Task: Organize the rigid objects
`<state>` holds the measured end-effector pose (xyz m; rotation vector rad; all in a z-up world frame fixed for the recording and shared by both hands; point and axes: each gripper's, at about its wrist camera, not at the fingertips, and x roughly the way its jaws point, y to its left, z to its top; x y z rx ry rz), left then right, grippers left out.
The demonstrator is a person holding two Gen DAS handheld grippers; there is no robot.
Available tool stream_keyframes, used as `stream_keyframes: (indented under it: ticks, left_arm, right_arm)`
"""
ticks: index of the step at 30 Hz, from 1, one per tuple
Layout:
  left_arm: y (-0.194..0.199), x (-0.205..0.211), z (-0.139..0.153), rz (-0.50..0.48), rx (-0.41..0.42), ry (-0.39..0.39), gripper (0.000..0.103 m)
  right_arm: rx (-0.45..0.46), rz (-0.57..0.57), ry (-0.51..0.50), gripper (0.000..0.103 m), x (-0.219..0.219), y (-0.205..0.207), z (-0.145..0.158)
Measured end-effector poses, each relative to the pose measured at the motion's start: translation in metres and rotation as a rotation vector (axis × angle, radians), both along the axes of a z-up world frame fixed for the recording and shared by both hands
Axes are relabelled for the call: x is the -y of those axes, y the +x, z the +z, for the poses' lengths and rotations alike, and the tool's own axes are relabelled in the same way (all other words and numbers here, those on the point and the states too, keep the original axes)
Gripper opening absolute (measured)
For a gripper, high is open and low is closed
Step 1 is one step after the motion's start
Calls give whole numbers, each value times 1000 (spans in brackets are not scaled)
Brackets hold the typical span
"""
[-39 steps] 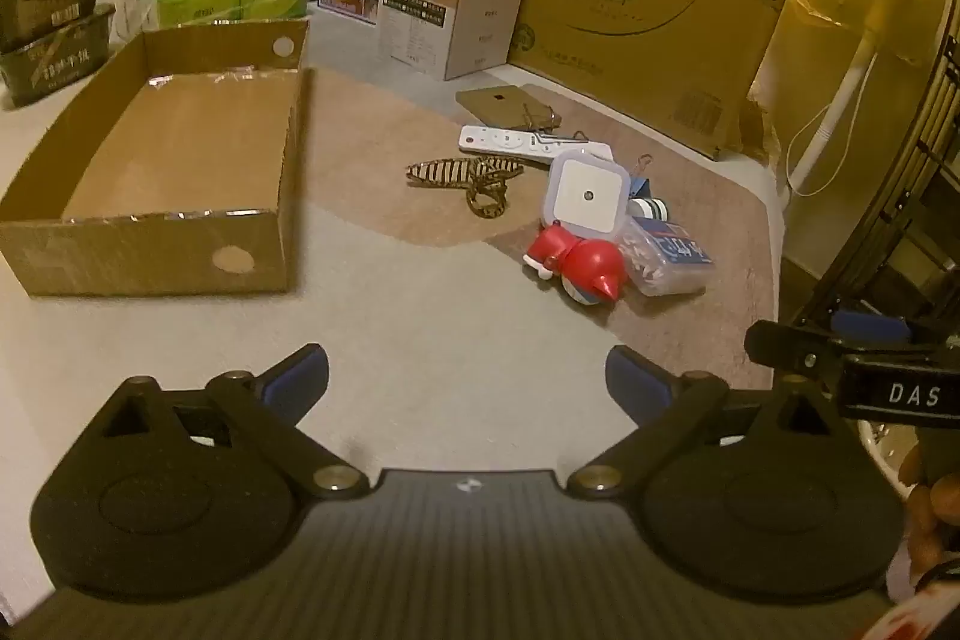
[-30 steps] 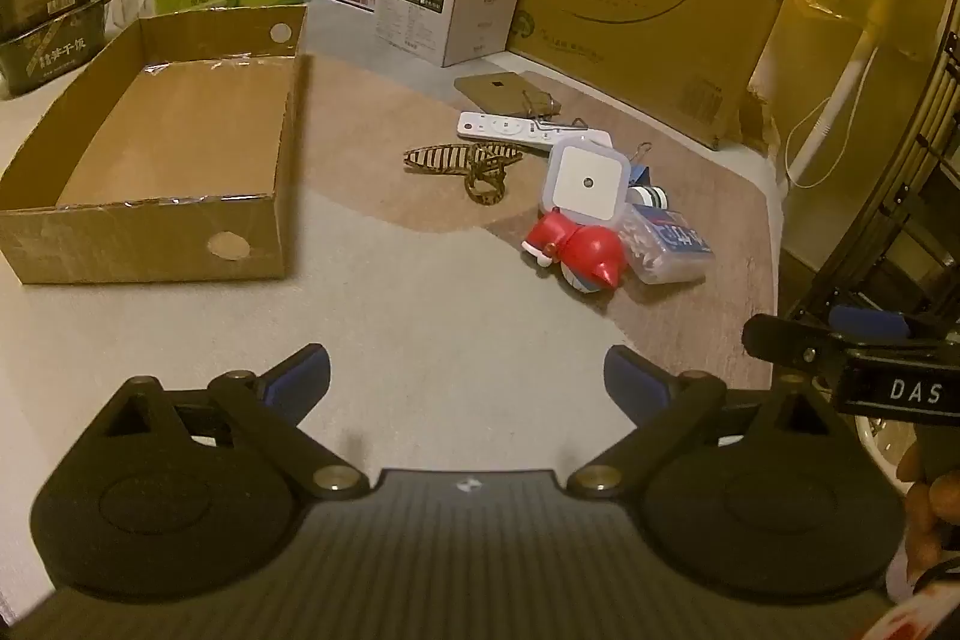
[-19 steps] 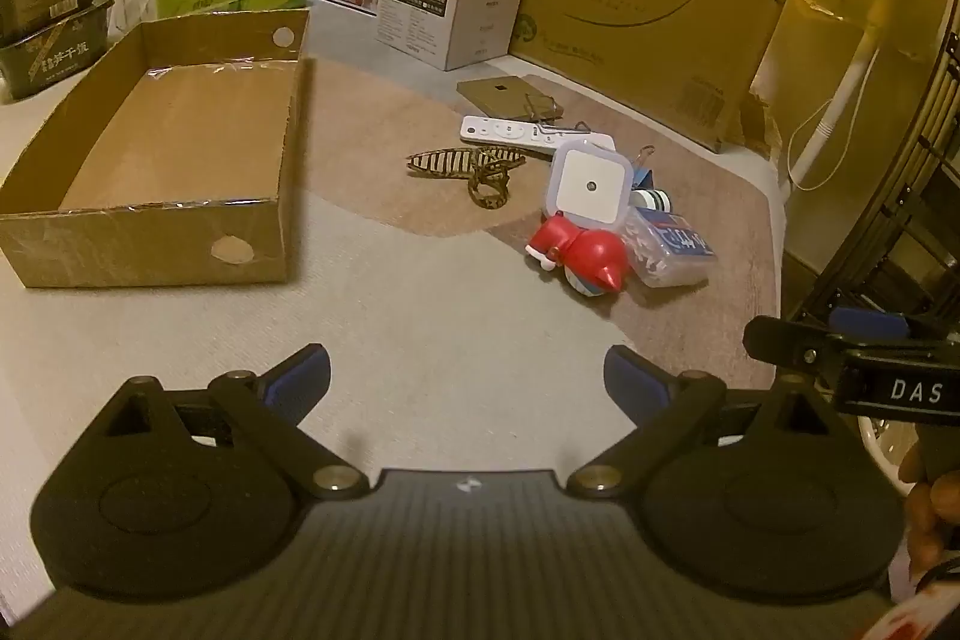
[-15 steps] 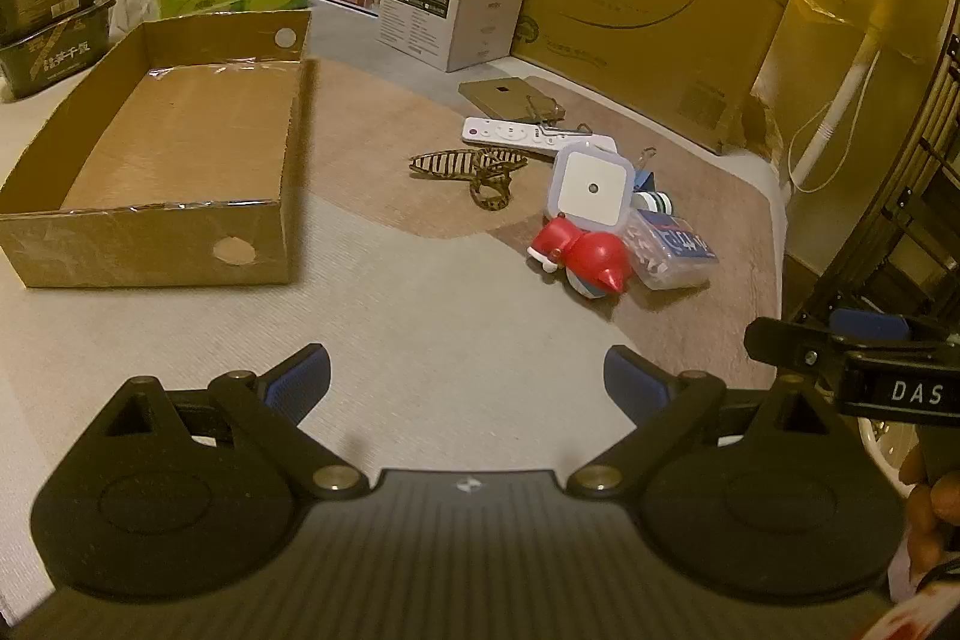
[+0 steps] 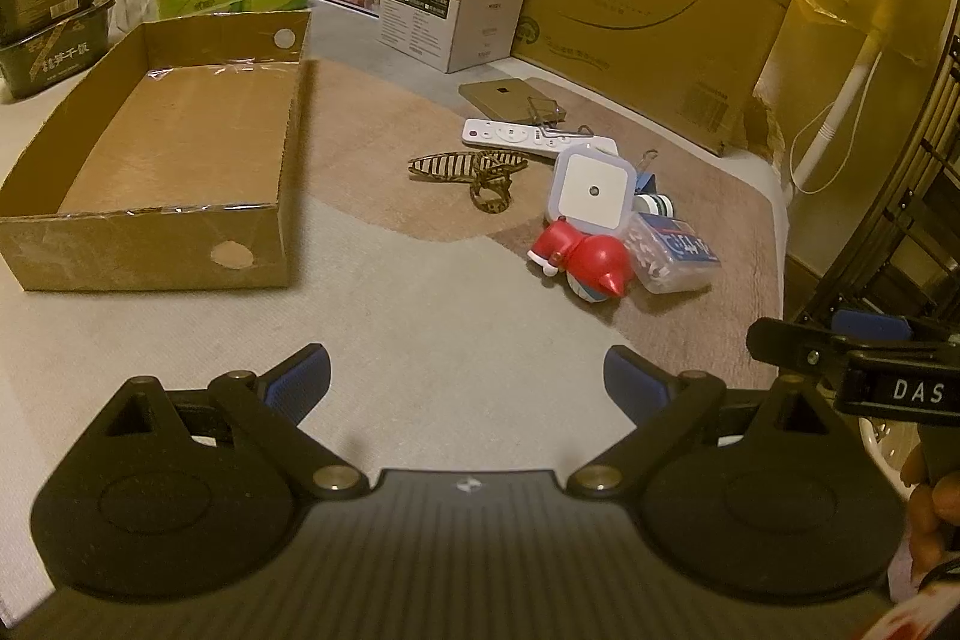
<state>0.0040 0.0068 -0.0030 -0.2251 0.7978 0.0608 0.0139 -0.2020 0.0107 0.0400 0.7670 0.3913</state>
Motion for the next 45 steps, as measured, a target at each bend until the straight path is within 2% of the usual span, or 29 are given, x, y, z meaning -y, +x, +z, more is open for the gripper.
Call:
stream_keyframes:
  ticks: [16, 45]
  left_arm:
    - [6, 3, -2, 4, -6, 0, 97]
    - [48, 7, -25, -38, -31, -6, 97]
  right_arm:
    - [-8, 1, 1, 102, 3, 9, -3]
    - [-40, 12, -21, 102, 10, 49, -27]
